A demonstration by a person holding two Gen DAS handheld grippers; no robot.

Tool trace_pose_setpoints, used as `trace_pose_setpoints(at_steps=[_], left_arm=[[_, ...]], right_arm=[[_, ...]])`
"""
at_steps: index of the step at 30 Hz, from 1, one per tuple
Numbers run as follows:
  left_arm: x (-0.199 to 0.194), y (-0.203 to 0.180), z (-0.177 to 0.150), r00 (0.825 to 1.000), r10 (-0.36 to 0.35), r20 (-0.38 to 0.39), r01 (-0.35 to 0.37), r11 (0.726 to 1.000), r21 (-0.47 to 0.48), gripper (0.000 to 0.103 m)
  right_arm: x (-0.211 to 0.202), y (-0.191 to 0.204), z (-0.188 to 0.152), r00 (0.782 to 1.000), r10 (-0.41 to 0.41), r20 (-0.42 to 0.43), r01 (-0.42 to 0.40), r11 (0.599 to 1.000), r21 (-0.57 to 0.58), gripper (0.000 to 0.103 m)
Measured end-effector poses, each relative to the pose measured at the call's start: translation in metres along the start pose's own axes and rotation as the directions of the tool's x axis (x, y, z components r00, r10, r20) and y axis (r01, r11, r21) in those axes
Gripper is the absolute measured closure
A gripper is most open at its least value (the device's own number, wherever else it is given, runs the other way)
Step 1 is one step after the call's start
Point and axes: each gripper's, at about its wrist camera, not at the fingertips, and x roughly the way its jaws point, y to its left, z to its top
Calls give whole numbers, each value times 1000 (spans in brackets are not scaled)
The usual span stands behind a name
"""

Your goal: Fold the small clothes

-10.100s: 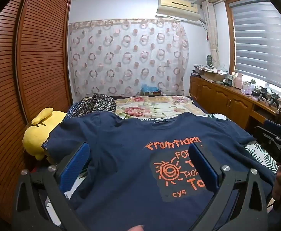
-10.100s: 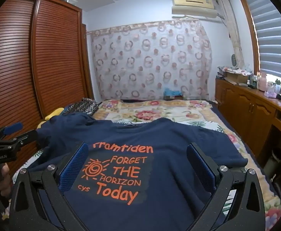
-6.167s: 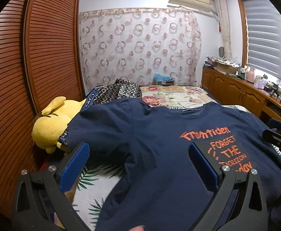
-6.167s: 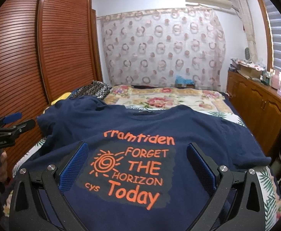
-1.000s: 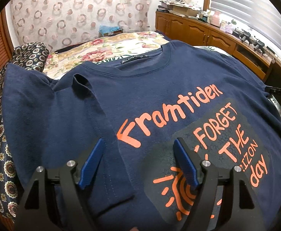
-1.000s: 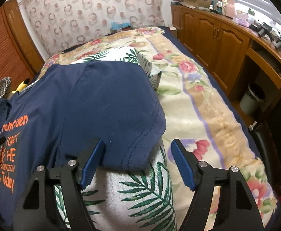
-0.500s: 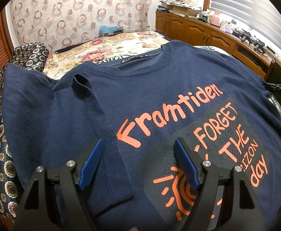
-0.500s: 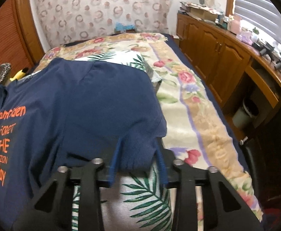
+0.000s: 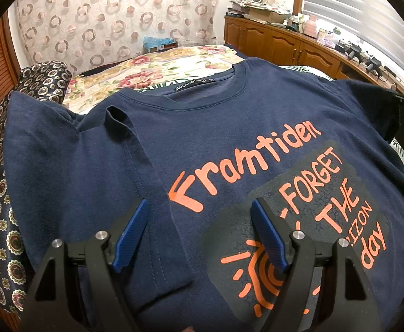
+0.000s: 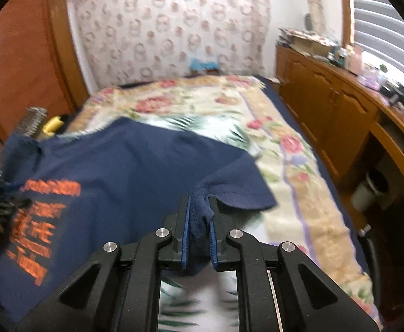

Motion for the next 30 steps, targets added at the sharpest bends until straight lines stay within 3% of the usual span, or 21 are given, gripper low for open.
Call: trace_pose_setpoints(at_steps=[6,11,14,17,22,26,30], left_arm=[[0,-1,0,1000,0,0,0,1000,3,26],[-2,6,-1,1000,-3,5,3,1000,-12,26],[-10,13,-2,1000,-7,23,8,999,-41,26],[-21,18,0,999,-9,52,12,998,-63,26],[-40,20,6,995,-10,104,18,997,-79,26],[-47,18,9,991,-8,131,18,997,-74,26],[-45,18,10,992,-9,129,19,997,-78,26]], right_arm=[[16,45,6,992,128,-14,-128,991,-40,94],[42,77,-12,978,183,-99,-189,980,-58,94],[53,82,-21,974,178,-138,-186,981,-52,91],[57,84,-23,971,176,-160,-186,981,-50,79],[41,73,-10,979,177,-104,-182,982,-48,59],[36,52,7,989,132,-68,-134,991,-28,58],[55,30,13,992,79,-101,-80,997,-1,58]])
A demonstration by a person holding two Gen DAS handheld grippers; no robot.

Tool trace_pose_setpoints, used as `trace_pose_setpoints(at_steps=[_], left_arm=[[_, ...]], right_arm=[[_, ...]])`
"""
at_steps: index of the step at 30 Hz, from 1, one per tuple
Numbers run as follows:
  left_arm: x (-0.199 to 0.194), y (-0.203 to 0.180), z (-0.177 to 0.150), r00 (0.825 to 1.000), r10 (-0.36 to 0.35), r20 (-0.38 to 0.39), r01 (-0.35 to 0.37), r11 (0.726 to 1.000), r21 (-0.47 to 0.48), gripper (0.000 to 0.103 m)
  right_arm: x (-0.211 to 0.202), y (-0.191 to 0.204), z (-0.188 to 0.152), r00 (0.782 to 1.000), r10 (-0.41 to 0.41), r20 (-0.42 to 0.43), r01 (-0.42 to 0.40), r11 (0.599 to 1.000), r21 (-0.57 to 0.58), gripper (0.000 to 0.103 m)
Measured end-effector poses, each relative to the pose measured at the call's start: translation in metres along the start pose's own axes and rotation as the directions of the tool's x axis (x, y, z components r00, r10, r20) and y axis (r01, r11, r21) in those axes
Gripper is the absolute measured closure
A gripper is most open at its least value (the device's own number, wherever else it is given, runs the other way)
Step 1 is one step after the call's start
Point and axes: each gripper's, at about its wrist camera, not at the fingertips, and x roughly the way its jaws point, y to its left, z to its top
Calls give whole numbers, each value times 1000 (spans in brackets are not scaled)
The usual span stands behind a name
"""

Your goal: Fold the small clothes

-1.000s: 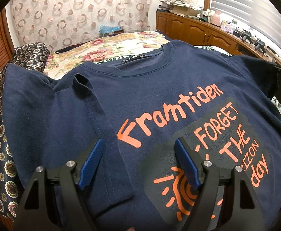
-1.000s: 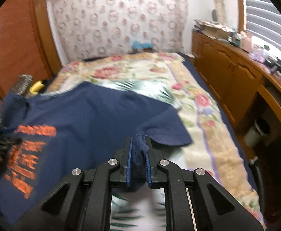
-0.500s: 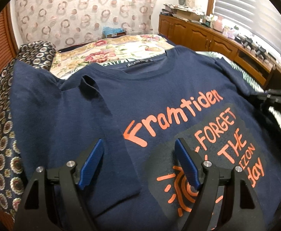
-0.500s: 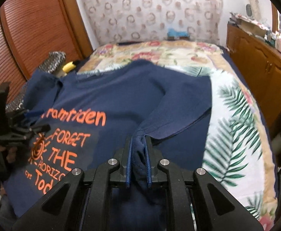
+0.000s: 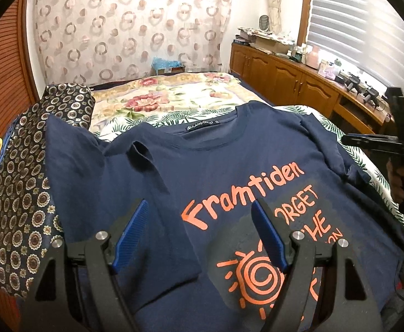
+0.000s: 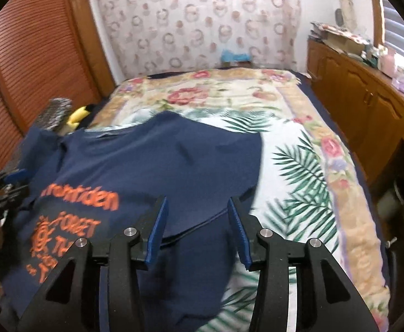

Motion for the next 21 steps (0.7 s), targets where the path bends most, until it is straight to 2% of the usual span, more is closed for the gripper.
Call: trace_pose_setpoints(at_steps=[4,6,11,16,20,21], left_arm=[[4,0,-3,1000,6,-16,-6,1000,-6,26],[4,2,-5,1000,11,-21,-11,1000,-11,26],[5,5,-8,1000,18,-25,-19,1000,-22,26],[4,6,-10,1000,19,-23,-19,999,-29,26],[5,5,-11,999,17,-29,-18,999,-26,26],[5,5,-12,999,18,-31,-19,999,-26,26]], right_arm=[[23,-13,3,999,-27,-42,27,1000,9,59],[31,-20,3,998,-21,-57,23,999,29,62],[40,-19,10,998,-33,-49,34,999,18,65],[44,-12,17,999,-35,-39,34,999,-17,82],[44,-7,20,999,-45,-29,44,998,-41,83],[45,-6,20,999,-39,-31,37,998,-46,86]])
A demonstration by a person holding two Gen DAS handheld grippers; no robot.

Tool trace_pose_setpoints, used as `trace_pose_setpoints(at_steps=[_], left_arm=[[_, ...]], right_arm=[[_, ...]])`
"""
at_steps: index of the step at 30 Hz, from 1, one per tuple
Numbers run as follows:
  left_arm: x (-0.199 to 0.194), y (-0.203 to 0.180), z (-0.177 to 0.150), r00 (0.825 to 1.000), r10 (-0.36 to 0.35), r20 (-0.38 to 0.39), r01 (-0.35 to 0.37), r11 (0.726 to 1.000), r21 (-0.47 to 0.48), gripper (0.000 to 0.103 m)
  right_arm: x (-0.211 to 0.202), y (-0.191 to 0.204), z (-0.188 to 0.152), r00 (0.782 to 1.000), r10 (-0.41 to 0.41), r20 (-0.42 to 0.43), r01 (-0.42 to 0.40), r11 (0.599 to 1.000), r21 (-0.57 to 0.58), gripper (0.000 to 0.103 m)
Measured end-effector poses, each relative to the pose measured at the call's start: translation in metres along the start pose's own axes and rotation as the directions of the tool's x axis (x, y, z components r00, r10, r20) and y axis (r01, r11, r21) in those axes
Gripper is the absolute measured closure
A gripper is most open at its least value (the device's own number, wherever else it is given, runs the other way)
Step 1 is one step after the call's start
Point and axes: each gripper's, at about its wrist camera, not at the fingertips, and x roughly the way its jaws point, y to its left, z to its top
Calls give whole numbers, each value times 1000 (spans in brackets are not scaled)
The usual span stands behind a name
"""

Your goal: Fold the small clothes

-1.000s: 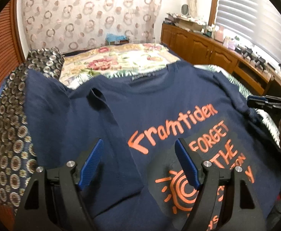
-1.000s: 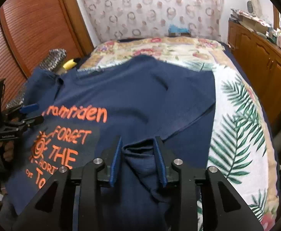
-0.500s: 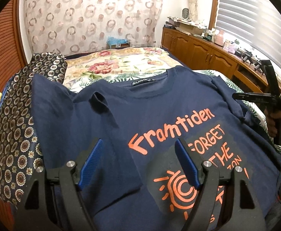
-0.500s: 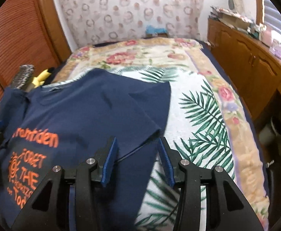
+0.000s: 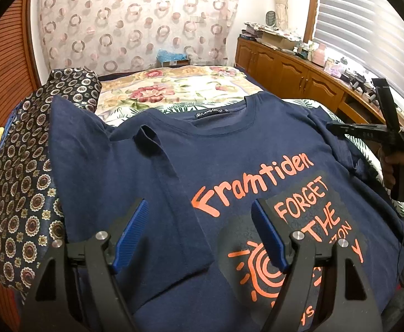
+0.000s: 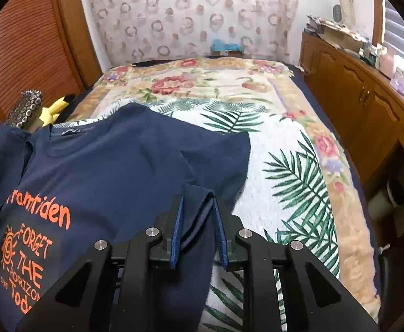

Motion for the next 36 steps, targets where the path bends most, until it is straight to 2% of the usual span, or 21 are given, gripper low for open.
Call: trace_pose_setpoints(at_steps=[7,14,20,23,25,27,32,36], left_arm=[[0,-2,-1,1000,3,-3,-3,1000,-2,26],[-3,0,-3,1000,3,0,-3,1000,-12,26],[-10,1,-6,1000,5,9,-5,1000,-13,26],[-13,3,-7,1000,10,10,-10,1000,-20,26],[-15,6,-8,1000,10,12,-10,1000,-24,26],[-17,7,-8,1000,12,15,-11,1000,-27,26],[-20,9,-8,1000,11,23,-11,999,-30,26],[-20,10,-9,1000,6,24,-6,1000,-31,26]], right_arm=[[-1,13,10,1000,8,24,-7,999,-42,95],[-5,42,25,992,117,38,-113,990,-88,100],[-10,85,49,970,238,56,-229,963,-140,100],[-13,100,57,968,239,71,-225,959,-170,99],[-14,102,59,967,245,74,-230,959,-167,83],[-19,100,58,972,219,88,-202,965,-166,79],[-31,80,32,983,172,64,-161,976,-149,79],[-33,61,-2,993,118,-4,-118,986,-117,79]])
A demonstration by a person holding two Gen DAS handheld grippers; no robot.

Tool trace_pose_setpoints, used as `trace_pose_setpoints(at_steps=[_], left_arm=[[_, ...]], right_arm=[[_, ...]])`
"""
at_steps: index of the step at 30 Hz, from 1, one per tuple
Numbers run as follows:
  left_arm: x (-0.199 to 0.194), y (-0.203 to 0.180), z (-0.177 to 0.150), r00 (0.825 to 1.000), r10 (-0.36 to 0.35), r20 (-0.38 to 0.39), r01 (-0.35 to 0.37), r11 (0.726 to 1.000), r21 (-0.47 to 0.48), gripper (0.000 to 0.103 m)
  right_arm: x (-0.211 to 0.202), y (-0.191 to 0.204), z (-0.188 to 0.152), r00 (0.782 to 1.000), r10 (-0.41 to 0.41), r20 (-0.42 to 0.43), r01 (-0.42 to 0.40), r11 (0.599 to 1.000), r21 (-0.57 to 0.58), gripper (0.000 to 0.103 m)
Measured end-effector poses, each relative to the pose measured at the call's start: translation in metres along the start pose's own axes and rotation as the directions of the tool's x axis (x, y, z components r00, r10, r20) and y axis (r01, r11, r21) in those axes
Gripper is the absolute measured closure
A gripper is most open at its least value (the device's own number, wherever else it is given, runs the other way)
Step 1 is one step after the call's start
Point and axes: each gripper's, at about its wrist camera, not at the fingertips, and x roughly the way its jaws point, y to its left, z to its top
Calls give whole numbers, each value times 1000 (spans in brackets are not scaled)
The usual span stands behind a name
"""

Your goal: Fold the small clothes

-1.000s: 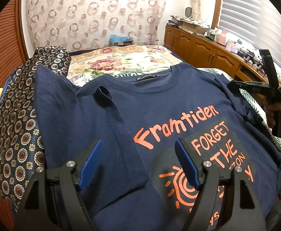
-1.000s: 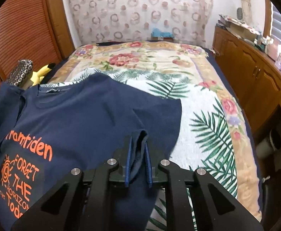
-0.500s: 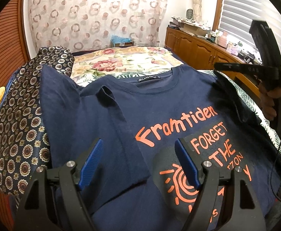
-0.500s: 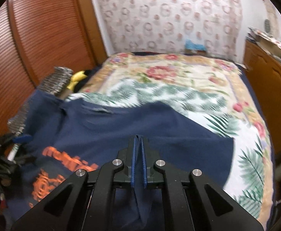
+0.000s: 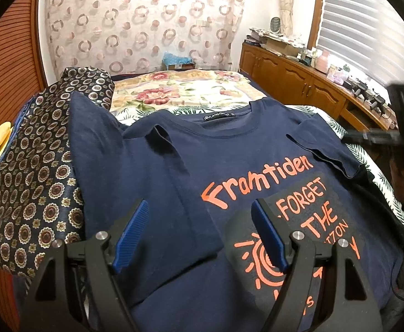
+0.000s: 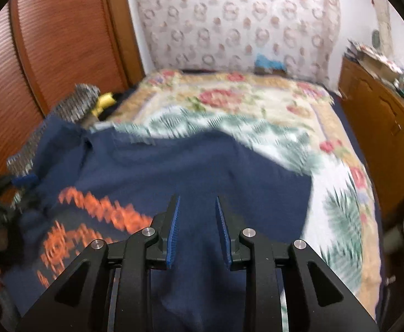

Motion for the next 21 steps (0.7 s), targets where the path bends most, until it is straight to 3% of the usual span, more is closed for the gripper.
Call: trace_pose_setpoints(at_steps=[7,14,21], left_arm=[[0,-8,-3,1000,-11,-1,11,1000,6,26],[-5,-7,-7,1000,1,2,-1,1000,3,26],[-14,8,0,999,29,24,-29,1000,-2,26]], right_arm=[[-15,-5,-51,998,17,-57,-12,997,78,79],[-14,27,-74,991,76,-106,-72,996,43,79],[-15,30,-77,993,63,-102,-60,998,37,79]])
